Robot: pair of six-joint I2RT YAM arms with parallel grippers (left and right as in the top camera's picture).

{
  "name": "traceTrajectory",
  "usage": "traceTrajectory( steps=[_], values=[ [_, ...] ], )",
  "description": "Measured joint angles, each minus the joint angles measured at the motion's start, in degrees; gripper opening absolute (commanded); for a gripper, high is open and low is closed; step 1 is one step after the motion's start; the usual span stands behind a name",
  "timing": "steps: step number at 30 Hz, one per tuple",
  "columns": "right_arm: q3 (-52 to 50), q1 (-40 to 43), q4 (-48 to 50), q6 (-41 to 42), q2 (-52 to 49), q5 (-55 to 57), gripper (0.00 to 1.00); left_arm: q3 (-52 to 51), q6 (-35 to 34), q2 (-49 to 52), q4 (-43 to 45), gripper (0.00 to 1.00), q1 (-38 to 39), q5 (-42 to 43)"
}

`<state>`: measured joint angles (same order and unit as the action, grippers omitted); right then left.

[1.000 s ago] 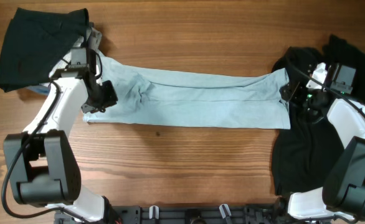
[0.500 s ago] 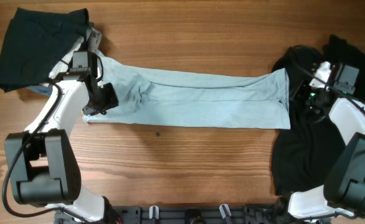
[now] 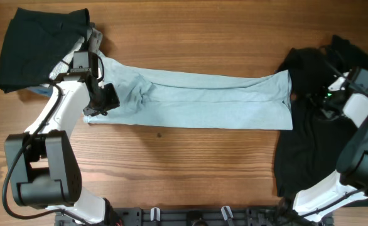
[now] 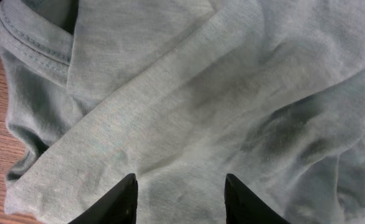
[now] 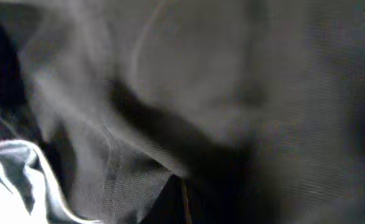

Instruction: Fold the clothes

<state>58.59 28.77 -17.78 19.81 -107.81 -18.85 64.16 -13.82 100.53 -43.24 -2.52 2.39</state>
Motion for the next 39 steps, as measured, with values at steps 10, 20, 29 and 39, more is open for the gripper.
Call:
traceTrajectory(
  steps=[10, 20, 29, 39],
  values=[
    [2.64, 0.81, -21.03, -30.12, 4.63, -25.53, 0.07, 0.0, 0.0, 0.0, 0.2, 0.49, 0.0, 0.0],
    [-0.61, -5.16, -13.79, -23.04, 4.66, -19.37, 0.04, -0.04, 0.0, 0.0, 0.87, 0.51, 0.0, 0.0],
    [3.58, -4.63, -6.88, -17.18, 6.19, -23.87, 0.58, -0.04, 0.0, 0.0, 0.87, 0.51, 0.0, 0.0],
    [3.93, -5.99, -17.38, -36.06, 3.1, -15.23, 0.74, -0.04, 0.0, 0.0, 1.07, 0.52, 0.0, 0.0]
  ],
)
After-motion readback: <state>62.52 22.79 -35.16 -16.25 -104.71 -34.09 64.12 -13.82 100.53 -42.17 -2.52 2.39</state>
